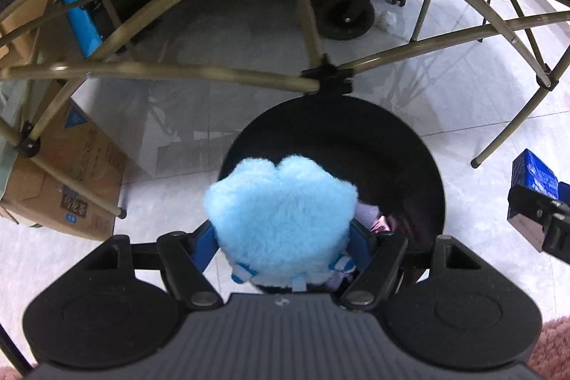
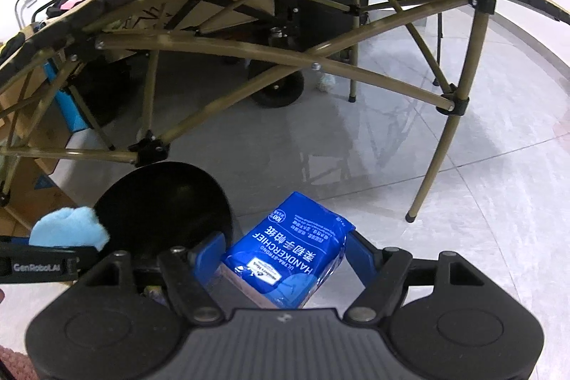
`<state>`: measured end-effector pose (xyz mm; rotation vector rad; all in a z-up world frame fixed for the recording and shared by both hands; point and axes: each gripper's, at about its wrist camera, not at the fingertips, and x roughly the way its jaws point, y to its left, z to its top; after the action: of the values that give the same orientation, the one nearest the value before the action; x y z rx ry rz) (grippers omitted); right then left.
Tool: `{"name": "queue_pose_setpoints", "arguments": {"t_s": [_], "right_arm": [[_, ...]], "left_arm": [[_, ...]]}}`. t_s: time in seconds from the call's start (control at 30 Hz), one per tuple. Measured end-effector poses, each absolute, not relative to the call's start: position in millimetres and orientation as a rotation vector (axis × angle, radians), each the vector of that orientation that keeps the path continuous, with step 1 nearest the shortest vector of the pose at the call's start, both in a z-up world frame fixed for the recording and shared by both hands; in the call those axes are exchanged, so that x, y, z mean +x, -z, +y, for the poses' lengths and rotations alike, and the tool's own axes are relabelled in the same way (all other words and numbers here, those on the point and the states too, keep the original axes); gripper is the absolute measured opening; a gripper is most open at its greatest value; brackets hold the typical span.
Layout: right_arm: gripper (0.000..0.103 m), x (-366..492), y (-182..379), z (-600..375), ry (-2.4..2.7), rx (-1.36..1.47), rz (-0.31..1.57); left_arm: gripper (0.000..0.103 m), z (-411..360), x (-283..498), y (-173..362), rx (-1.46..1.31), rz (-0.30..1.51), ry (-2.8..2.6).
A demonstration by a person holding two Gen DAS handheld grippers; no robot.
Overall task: Organize soft objects
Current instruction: 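Lower the left tool into the bin and open it to drop the plush, then open the right tool over the bin to drop the tissue pack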
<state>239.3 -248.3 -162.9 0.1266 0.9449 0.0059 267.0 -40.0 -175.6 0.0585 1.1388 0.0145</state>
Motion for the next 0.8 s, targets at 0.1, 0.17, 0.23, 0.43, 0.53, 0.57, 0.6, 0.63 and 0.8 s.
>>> {"name": "queue_pose_setpoints", "arguments": {"t_s": [0.1,0.17,0.23,0.43,0.53,0.57,0.6,0.63,0.8], "right_arm": [[0.073,239.2,163.0,-252.4,0.006,0.13,0.944],[0.073,238.5,163.0,-253.7,0.011,0.128,0.943],[0.073,238.4,163.4,-255.6,0.014,0.127,0.944],[0.074,238.9,164.9,-257.0,0.024,0.13,0.947],[0.074,240.2,165.2,-253.9,0.023,0.128,0.947],[0.074,240.9,165.3,-252.5,0.021,0.127,0.948],[0.074,241.8,165.4,-250.5,0.018,0.125,0.948],[0.074,242.4,165.3,-249.0,0.014,0.123,0.948],[0.074,246.4,164.9,-232.4,-0.014,0.103,0.951]], "left_arm": [[0.08,-51.1,269.4,173.6,0.071,1.122,-0.011],[0.098,-57.1,270.1,171.2,0.076,1.114,-0.008],[0.103,-61.7,270.4,169.7,0.086,1.102,-0.017],[0.103,-63.6,270.7,172.6,0.107,1.128,-0.009],[0.103,-56.9,270.5,172.3,0.106,1.138,-0.027],[0.103,-54.3,269.8,172.0,0.105,1.14,-0.031],[0.103,-51.1,269.5,171.4,0.104,1.142,-0.037],[0.103,-48.1,269.0,171.0,0.104,1.143,-0.044],[0.103,-29.1,262.9,169.2,0.121,1.135,-0.096]]}}
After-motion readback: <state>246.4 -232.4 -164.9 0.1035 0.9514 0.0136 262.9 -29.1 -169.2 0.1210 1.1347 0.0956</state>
